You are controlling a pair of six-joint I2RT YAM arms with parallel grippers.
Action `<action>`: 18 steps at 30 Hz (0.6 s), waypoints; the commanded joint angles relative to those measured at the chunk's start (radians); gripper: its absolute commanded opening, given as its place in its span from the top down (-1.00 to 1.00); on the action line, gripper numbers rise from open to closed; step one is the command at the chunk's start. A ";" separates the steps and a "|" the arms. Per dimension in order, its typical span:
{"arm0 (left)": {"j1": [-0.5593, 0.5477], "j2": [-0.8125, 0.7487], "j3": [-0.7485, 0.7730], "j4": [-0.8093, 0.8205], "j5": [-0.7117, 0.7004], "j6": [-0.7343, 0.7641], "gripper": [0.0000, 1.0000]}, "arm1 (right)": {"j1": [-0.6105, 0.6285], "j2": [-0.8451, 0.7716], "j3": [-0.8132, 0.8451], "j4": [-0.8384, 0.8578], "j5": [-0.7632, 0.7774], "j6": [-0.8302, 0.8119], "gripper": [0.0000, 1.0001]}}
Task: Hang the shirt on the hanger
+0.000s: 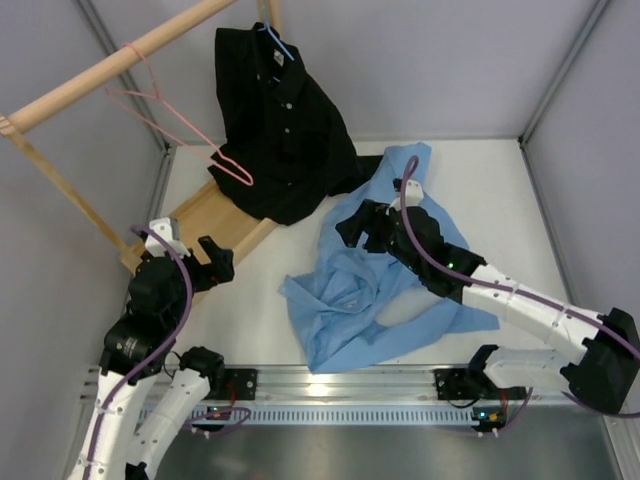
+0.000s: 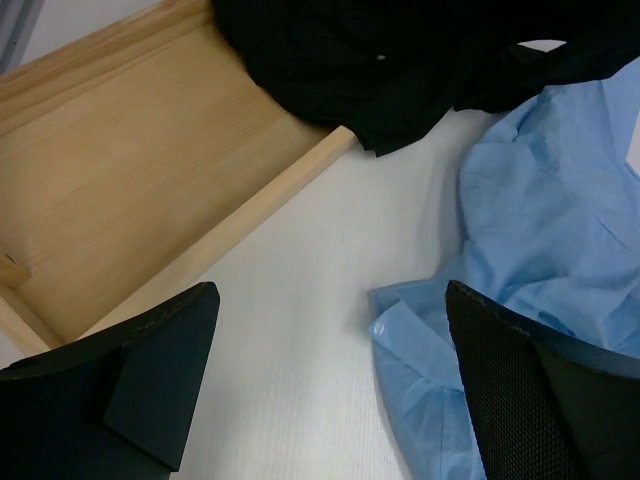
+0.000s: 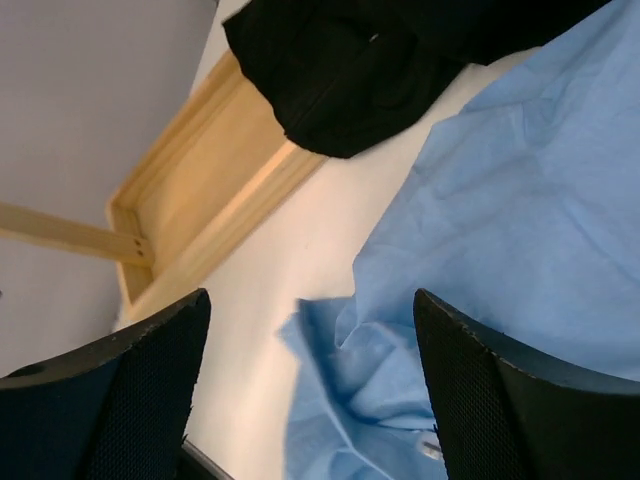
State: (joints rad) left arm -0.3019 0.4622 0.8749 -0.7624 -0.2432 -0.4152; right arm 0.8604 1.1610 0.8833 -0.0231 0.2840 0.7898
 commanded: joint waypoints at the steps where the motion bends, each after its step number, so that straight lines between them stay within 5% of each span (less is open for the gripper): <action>1: -0.002 -0.002 -0.001 0.058 0.044 0.021 -0.97 | -0.017 -0.009 0.075 -0.188 -0.166 -0.279 -0.60; 9: -0.002 0.020 0.003 0.058 0.051 0.024 -0.96 | 0.031 -0.202 -0.188 -0.291 -0.169 -0.252 -0.25; 18: -0.003 0.020 -0.001 0.058 0.045 0.019 -0.96 | 0.086 -0.103 -0.320 -0.144 -0.014 -0.262 -0.17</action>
State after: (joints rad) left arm -0.3019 0.4740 0.8749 -0.7589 -0.1986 -0.4007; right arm 0.9337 1.0126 0.5694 -0.2615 0.2035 0.5484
